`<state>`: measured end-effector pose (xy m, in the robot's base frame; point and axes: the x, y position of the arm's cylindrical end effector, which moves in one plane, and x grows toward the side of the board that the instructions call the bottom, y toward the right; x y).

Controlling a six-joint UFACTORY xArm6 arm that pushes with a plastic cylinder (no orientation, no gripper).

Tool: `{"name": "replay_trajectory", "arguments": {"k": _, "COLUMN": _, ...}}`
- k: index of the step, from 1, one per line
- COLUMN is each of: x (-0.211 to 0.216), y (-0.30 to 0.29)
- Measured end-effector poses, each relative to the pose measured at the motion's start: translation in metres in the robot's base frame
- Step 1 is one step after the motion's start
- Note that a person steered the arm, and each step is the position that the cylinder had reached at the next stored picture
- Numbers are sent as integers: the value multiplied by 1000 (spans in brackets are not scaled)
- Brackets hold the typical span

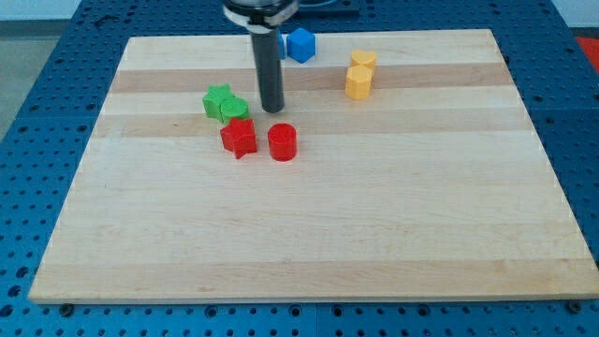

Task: Push the green circle towards the center left

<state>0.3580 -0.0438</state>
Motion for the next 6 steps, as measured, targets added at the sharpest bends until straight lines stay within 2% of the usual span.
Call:
{"name": "replay_trajectory", "arguments": {"k": 1, "x": 16, "y": 1}}
{"name": "replay_trajectory", "arguments": {"k": 4, "x": 20, "y": -97}}
{"name": "replay_trajectory", "arguments": {"k": 5, "x": 14, "y": -104}}
{"name": "replay_trajectory", "arguments": {"k": 6, "x": 15, "y": -85}}
